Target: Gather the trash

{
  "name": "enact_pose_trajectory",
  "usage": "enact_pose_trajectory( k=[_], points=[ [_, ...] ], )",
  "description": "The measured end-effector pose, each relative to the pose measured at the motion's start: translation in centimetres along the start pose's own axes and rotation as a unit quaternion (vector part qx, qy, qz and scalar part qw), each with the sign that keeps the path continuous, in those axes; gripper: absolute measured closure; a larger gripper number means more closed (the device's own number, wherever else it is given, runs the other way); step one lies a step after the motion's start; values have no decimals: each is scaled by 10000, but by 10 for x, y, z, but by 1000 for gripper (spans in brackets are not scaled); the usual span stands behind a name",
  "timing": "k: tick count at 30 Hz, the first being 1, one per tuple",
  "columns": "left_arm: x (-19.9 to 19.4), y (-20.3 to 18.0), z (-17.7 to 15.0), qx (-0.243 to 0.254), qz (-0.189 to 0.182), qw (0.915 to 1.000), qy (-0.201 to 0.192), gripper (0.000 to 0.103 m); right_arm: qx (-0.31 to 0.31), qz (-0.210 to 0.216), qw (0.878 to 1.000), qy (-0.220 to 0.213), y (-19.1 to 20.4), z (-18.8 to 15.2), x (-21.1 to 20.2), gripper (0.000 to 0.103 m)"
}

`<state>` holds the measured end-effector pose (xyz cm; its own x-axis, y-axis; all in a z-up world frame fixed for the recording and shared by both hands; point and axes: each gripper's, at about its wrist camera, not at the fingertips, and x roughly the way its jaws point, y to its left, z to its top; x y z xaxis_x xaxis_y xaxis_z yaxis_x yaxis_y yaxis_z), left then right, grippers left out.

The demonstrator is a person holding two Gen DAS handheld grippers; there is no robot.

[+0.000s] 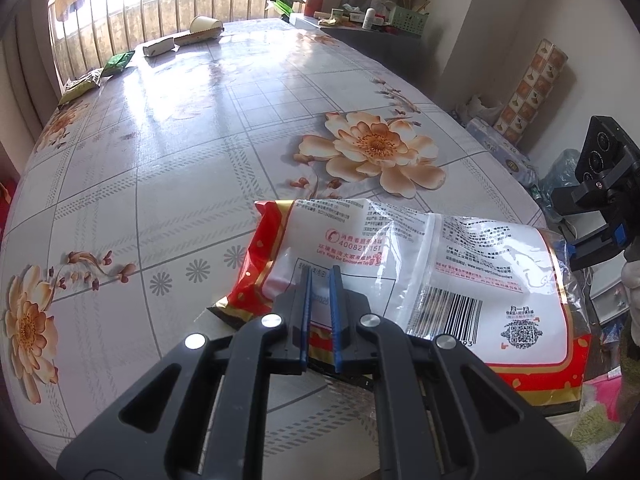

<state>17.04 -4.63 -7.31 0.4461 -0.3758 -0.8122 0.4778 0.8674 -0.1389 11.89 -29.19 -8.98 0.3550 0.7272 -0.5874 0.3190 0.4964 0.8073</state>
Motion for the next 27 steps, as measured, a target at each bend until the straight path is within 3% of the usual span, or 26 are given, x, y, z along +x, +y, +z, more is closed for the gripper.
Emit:
enact_pose_trajectory(
  k=[4,7,11,14,17,21,27],
  points=[
    [0,6,0,-101,94,9999,-65,96,-243,-472,9984,-172,14,-2,7,38],
    [-1,9,-1,-92,248,9996,-112,96,-425,-573,9970,-292,20,-6,7,50],
    [-3,15,-5,-151,373,9990,-191,96,-451,366,9972,-476,20,-10,-5,58],
    [-4,17,-7,-202,331,9989,-249,96,-377,293,9979,-447,14,-9,1,57],
    [-5,13,-10,-93,476,9983,-332,96,-101,425,9987,-243,1,-8,17,41],
    [-6,8,-13,8,582,9975,-389,96,-143,359,9989,-275,5,-11,18,42],
    [-10,9,-18,-148,478,9979,-401,96,0,582,9983,-1,2,-27,28,38]
  ],
)
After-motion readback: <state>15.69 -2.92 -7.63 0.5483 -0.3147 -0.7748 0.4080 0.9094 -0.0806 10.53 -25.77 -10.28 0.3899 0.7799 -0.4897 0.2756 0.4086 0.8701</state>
